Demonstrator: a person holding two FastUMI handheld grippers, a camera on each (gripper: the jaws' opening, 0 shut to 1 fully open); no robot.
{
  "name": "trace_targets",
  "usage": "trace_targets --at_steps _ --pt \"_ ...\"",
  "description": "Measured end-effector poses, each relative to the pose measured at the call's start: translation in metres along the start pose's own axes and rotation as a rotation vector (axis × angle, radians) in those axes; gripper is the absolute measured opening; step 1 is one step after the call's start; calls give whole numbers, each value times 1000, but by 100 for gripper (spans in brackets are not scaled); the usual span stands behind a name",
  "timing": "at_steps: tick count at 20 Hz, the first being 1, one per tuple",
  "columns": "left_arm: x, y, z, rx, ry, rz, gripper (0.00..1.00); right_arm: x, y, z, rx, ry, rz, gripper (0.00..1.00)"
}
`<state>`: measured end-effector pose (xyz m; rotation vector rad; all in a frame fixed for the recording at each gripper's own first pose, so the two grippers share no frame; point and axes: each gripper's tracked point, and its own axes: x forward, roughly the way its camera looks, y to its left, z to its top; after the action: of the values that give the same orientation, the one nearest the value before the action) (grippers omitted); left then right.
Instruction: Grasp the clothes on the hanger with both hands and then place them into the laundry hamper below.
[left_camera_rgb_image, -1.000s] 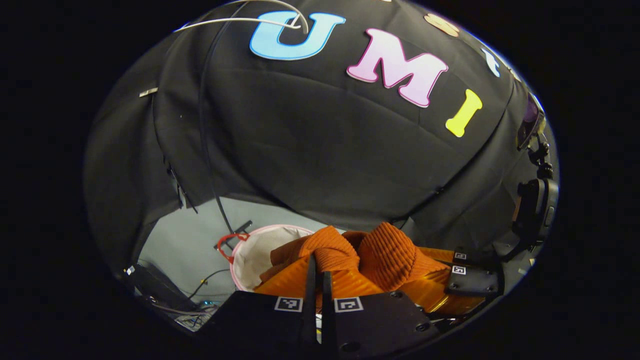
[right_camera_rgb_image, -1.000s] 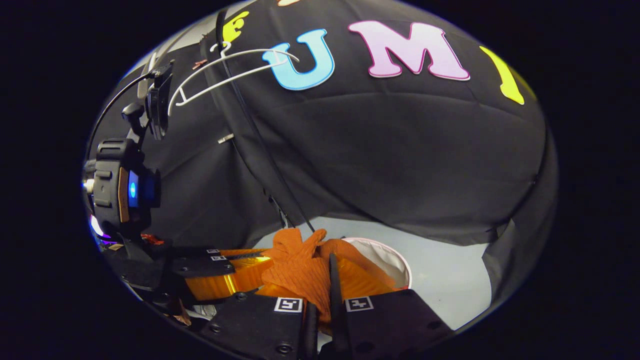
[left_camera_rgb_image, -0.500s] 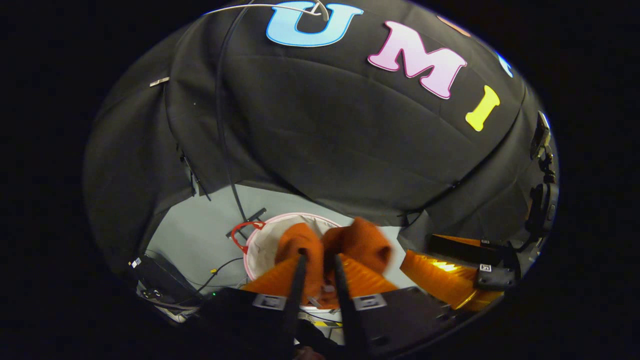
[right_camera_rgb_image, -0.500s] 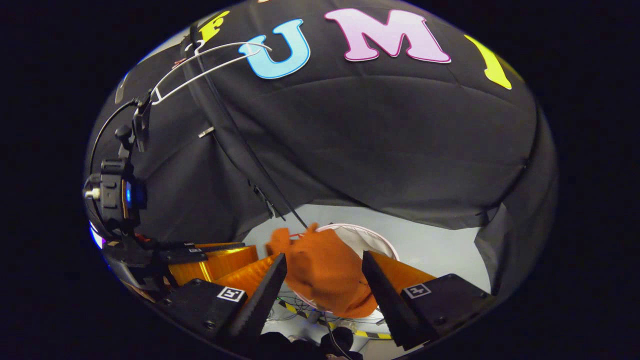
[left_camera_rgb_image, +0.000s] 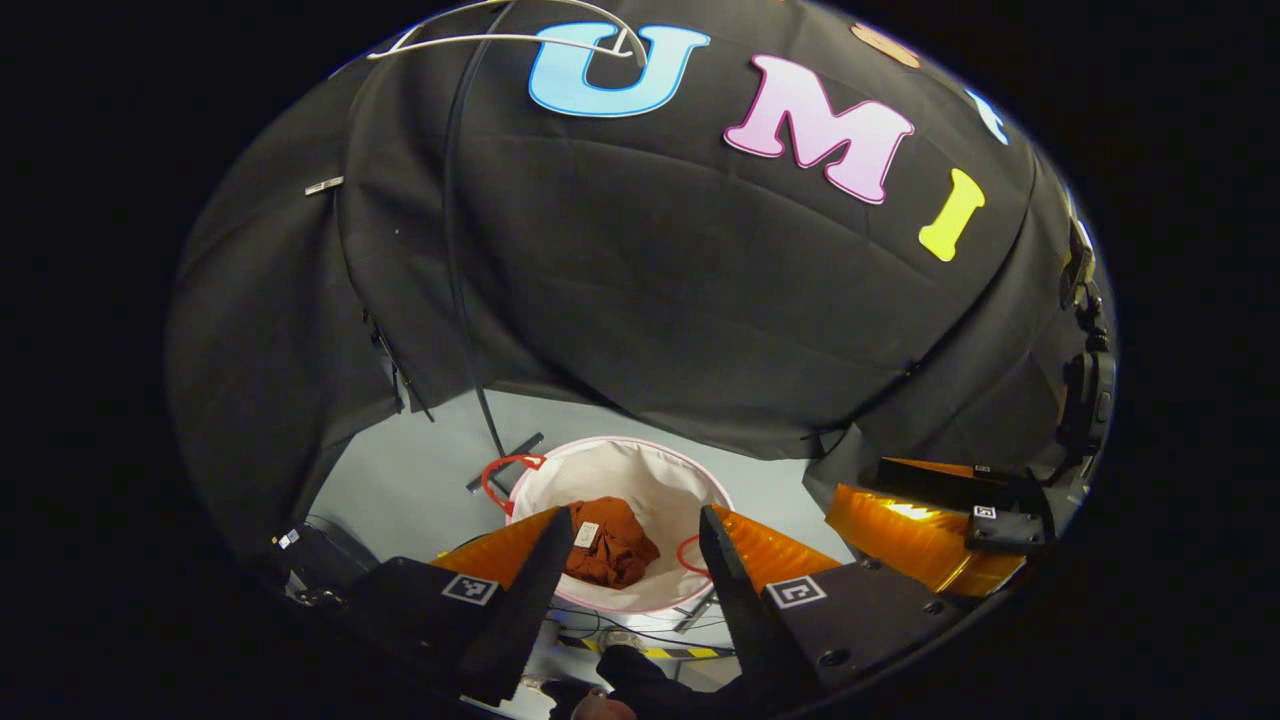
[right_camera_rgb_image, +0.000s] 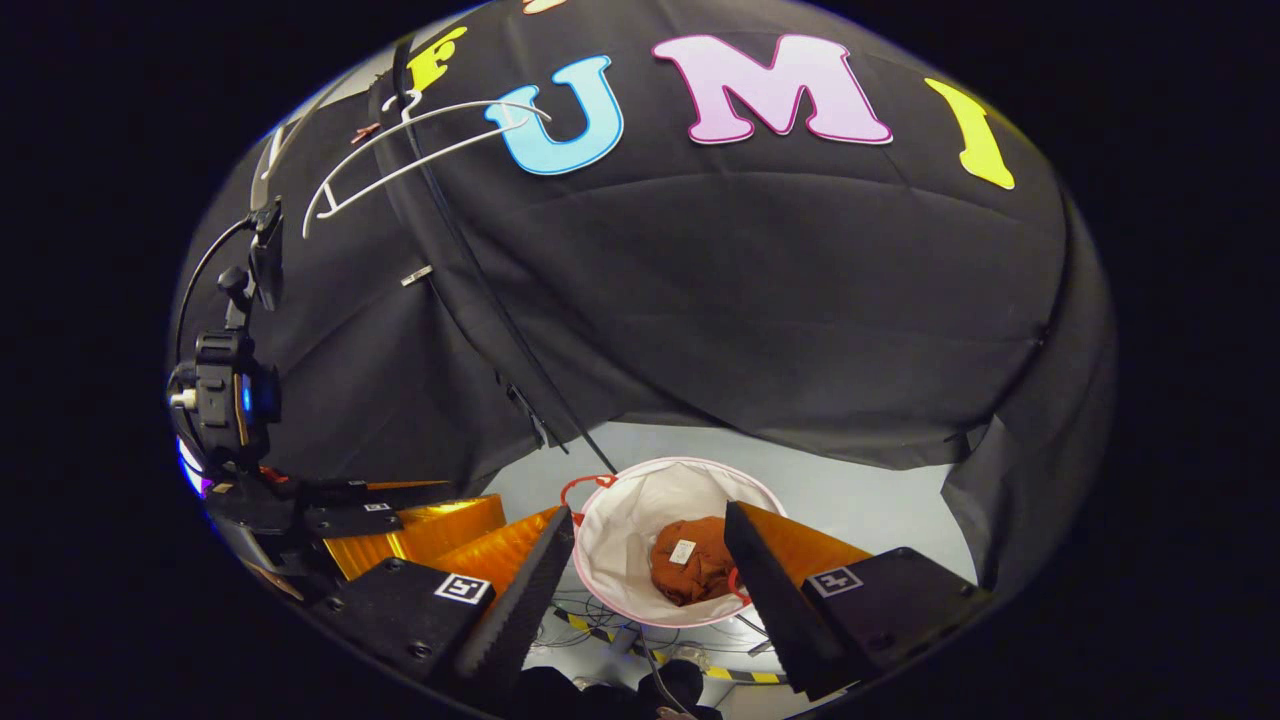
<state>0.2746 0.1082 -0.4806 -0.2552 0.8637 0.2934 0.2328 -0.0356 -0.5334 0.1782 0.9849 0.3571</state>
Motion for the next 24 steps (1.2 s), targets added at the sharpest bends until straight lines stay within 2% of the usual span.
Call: trace_targets --at_steps 4,6,10,21,24 --pt "-32 -3 7 8 -53 -29 82 -26 19 4 -5 -38 3 99" --pt "-55 -2 17 23 -103 -47 82 -42 33 16 -18 -90 11 99" --pt "-112 1 40 75 -222 -90 82 -83 59 30 -58 -189 -20 100" --pt "-322 23 66 202 -585 -269 82 -261 168 54 -102 -603 -149 98" --pt "-395 27 59 240 -684 -306 82 -314 193 59 -107 -710 -169 98"
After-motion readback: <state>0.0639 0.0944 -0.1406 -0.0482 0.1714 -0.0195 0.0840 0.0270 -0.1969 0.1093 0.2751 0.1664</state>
